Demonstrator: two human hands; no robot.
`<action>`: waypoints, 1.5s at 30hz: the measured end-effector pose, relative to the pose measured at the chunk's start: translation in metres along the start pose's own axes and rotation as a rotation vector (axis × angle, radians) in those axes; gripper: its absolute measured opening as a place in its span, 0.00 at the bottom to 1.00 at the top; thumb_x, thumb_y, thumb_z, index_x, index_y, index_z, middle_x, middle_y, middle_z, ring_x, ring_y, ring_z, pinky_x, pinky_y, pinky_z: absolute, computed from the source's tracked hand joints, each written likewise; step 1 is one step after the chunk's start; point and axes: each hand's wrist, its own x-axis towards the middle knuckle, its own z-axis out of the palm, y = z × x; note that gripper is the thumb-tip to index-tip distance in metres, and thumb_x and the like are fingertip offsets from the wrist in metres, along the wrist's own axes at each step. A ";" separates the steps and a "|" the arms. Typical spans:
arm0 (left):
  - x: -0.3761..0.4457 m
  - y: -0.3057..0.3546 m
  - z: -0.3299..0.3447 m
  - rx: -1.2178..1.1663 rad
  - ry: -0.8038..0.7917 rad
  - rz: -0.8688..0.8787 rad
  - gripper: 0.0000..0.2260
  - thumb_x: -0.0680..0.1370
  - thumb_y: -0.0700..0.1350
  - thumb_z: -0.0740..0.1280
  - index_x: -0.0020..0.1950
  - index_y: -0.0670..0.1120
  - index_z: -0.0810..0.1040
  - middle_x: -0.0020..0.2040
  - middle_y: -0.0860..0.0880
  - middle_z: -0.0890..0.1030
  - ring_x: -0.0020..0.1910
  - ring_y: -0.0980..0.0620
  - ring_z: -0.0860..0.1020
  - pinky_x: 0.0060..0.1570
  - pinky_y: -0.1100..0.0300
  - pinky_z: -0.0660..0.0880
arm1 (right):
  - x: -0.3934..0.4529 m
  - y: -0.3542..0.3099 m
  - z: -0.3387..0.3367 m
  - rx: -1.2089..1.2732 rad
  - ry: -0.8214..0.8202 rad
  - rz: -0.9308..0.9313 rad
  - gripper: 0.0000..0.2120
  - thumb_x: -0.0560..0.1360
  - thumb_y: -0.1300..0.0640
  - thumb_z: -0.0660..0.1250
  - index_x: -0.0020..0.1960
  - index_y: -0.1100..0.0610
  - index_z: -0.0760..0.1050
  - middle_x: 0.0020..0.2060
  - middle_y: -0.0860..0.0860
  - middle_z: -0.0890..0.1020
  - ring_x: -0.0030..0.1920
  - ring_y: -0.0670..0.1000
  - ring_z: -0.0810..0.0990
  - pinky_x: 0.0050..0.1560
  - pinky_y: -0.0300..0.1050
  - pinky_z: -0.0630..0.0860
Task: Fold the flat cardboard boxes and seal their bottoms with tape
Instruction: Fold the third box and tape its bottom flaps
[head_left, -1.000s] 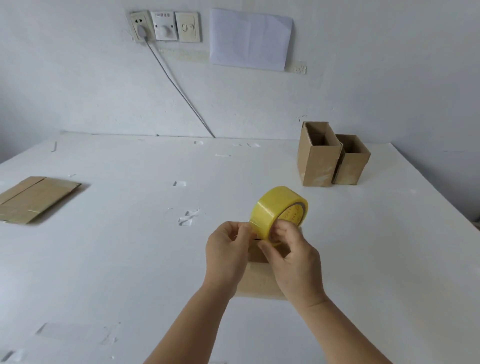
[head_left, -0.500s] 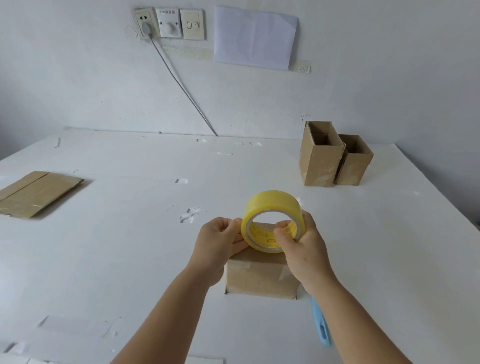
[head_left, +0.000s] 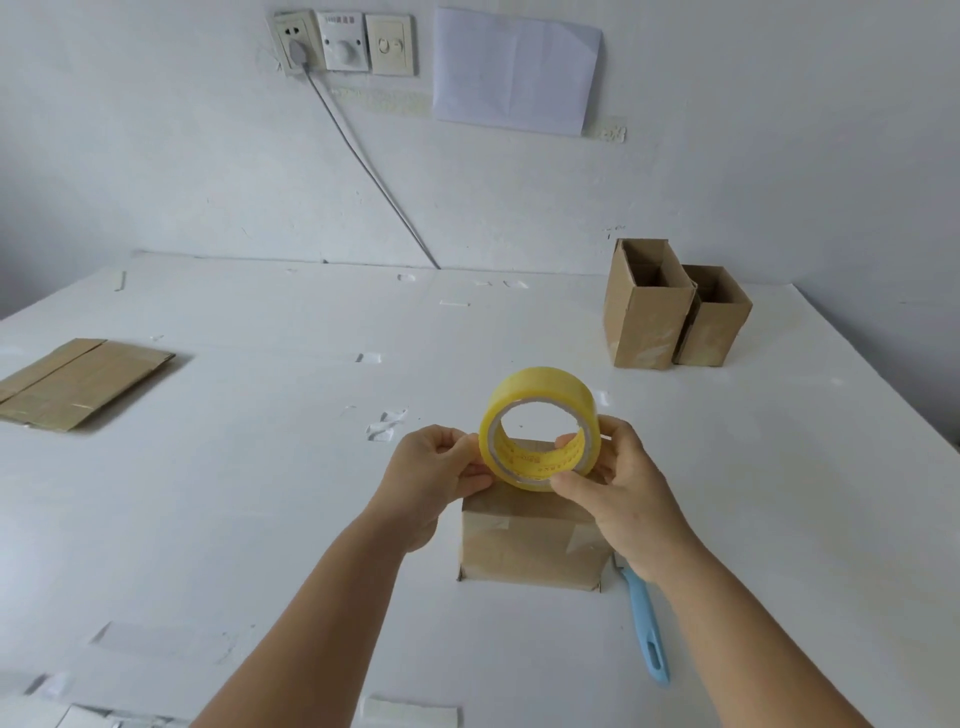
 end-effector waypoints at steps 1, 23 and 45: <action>0.001 0.000 0.000 0.000 0.016 0.000 0.05 0.78 0.37 0.66 0.44 0.36 0.76 0.36 0.43 0.81 0.37 0.53 0.83 0.38 0.65 0.79 | 0.001 0.001 0.000 0.086 0.035 -0.005 0.23 0.70 0.66 0.72 0.58 0.46 0.71 0.52 0.46 0.82 0.55 0.45 0.80 0.55 0.42 0.75; 0.019 -0.002 -0.038 0.264 -0.029 0.025 0.05 0.79 0.40 0.64 0.47 0.39 0.75 0.40 0.45 0.74 0.36 0.51 0.78 0.43 0.56 0.81 | 0.008 0.017 0.012 -0.342 0.126 -0.165 0.28 0.76 0.52 0.65 0.72 0.41 0.58 0.55 0.45 0.78 0.54 0.46 0.79 0.53 0.43 0.73; 0.038 -0.043 -0.037 0.314 -0.115 -0.131 0.17 0.79 0.51 0.64 0.54 0.37 0.76 0.44 0.42 0.77 0.35 0.51 0.75 0.41 0.57 0.79 | -0.002 0.017 0.020 -0.400 0.176 -0.264 0.25 0.79 0.50 0.59 0.73 0.39 0.55 0.55 0.45 0.68 0.51 0.41 0.74 0.52 0.40 0.69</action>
